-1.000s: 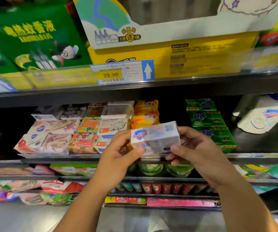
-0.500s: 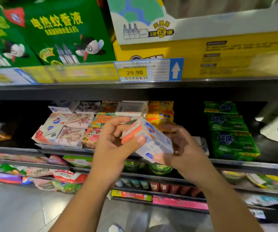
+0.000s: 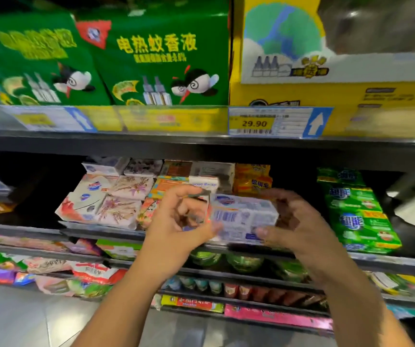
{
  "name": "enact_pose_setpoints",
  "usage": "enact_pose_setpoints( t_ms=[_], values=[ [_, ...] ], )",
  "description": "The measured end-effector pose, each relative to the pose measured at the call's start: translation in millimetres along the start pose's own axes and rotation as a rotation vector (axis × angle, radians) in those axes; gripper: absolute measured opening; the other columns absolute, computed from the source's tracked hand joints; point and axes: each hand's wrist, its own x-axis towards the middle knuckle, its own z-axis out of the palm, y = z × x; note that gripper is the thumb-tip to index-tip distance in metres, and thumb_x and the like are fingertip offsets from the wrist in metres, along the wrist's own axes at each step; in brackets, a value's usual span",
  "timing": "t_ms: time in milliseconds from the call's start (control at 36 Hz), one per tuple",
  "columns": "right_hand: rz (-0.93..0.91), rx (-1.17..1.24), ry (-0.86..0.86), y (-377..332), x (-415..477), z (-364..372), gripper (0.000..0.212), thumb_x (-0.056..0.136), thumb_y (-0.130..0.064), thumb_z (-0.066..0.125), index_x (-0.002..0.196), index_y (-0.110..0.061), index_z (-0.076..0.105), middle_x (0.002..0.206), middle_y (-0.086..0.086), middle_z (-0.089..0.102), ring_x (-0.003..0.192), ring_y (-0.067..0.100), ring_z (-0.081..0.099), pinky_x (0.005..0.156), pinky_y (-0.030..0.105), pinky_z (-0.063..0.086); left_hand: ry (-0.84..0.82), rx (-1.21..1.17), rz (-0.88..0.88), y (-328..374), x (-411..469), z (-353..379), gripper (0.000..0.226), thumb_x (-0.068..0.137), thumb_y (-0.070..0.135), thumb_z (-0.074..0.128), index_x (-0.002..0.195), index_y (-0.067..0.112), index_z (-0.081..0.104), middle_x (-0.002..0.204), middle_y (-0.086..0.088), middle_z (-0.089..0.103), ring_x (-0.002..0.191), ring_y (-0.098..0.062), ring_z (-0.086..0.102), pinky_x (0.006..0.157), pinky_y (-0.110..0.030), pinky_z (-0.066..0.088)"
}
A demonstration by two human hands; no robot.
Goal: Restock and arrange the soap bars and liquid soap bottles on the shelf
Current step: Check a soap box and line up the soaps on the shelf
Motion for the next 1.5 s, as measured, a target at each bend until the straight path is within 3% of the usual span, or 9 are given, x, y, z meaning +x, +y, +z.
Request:
enact_pose_setpoints(
  t_ms=[222,306,472,611,750,861,1111,1306,1500],
  values=[
    [-0.108,-0.230,-0.065,-33,7,72,0.064,0.065,-0.012,0.091,0.112,-0.046,0.063,0.105,-0.013,0.068,0.098,0.009,0.067,0.079,0.028,0.058,-0.270,0.018,-0.250,-13,-12,-19,0.056,0.077,-0.009,0.078,0.118,0.027,0.063,0.115,-0.009,0.068,0.104,-0.024,0.069,0.082,-0.038,0.059],
    [-0.107,-0.386,-0.090,-35,9,102,0.062,0.069,-0.021,0.090,0.112,-0.054,0.059,0.110,-0.023,0.064,0.102,0.001,0.063,0.083,0.023,0.056,-0.300,-0.002,-0.321,-9,-13,-40,0.047,0.064,0.019,0.093,0.103,0.023,0.067,0.096,0.000,0.069,0.089,-0.008,0.069,0.080,-0.028,0.055],
    [-0.108,-0.304,0.061,-41,34,122,0.053,0.062,-0.035,0.093,0.107,-0.043,0.067,0.106,-0.012,0.070,0.097,0.004,0.066,0.078,0.021,0.053,-0.047,0.020,-0.122,-10,2,-113,0.073,0.050,0.019,0.092,0.113,0.024,0.055,0.103,-0.002,0.071,0.092,-0.019,0.069,0.072,-0.030,0.057],
    [0.050,-0.177,0.094,-40,45,160,0.040,0.064,-0.049,0.084,0.099,-0.033,0.073,0.098,0.017,0.073,0.088,0.035,0.068,0.082,0.047,0.054,0.080,-0.301,-0.179,7,14,-142,0.065,0.043,0.027,0.079,0.101,0.015,0.055,0.067,0.001,0.063,0.051,-0.010,0.054,0.047,-0.021,0.044],
    [0.357,-0.264,0.084,-24,47,200,0.036,0.089,-0.049,0.066,0.103,-0.017,0.072,0.108,0.014,0.067,0.091,0.010,0.067,0.074,0.020,0.051,0.039,0.018,-0.410,-2,10,-176,0.011,0.090,0.027,0.069,0.095,0.021,0.062,0.054,0.012,0.049,0.039,-0.004,0.043,0.042,-0.022,0.033],
    [0.440,-0.349,0.056,-11,52,221,0.043,0.093,-0.047,0.062,0.113,-0.010,0.067,0.124,0.016,0.061,0.110,0.016,0.061,0.103,0.042,0.044,-0.065,0.094,-0.488,-14,6,-208,0.014,0.097,0.029,0.061,0.104,0.017,0.067,0.045,0.009,0.046,0.036,-0.009,0.044,0.038,-0.020,0.029],
    [0.485,-0.029,0.125,-19,80,254,0.057,0.094,-0.064,0.041,0.109,-0.019,0.072,0.096,0.013,0.077,0.079,0.027,0.073,0.059,0.032,0.051,-0.163,0.153,-0.068,-3,27,-263,0.036,0.085,0.020,0.070,0.118,0.030,0.061,0.094,0.007,0.070,0.085,-0.011,0.067,0.077,-0.029,0.058],
    [0.359,0.088,0.071,-21,100,271,0.022,0.090,-0.020,0.068,0.108,-0.010,0.062,0.103,0.011,0.073,0.081,0.020,0.071,0.060,0.030,0.058,-0.201,0.524,0.374,-8,36,-291,0.048,0.076,-0.007,0.074,0.107,0.029,0.067,0.118,0.021,0.062,0.118,-0.002,0.058,0.097,-0.018,0.047],
    [0.180,0.000,0.263,-12,116,289,0.040,0.079,0.002,0.076,0.115,-0.006,0.062,0.094,0.007,0.077,0.091,0.024,0.073,0.083,0.044,0.059,-0.063,0.704,0.250,-39,30,-301,0.055,0.091,0.011,0.067,0.141,0.024,0.049,0.138,0.021,0.039,0.131,0.005,0.037,0.111,-0.019,0.035]
  ],
)
